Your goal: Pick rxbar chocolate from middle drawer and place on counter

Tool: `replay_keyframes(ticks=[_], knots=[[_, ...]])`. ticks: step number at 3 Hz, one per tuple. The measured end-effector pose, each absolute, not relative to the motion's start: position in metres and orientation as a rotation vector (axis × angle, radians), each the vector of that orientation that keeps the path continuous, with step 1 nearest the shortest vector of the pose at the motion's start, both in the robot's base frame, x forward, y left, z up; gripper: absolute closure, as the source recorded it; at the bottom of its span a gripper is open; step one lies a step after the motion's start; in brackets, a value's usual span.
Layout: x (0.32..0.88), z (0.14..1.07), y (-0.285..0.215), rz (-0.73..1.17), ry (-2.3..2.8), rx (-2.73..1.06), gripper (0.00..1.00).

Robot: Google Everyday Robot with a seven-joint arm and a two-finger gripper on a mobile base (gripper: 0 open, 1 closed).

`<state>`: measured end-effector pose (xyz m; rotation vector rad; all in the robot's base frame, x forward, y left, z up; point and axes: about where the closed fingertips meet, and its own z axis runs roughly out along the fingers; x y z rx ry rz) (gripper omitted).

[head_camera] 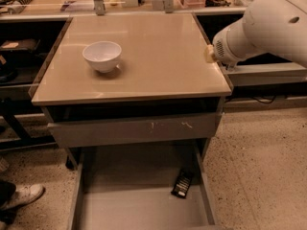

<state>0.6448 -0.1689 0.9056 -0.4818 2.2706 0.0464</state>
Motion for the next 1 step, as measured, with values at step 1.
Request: replay_keyframes(ticks=[1], knots=[[0.6037, 0.9160, -0.2754, -0.115, 2.371, -0.190, 0.81]])
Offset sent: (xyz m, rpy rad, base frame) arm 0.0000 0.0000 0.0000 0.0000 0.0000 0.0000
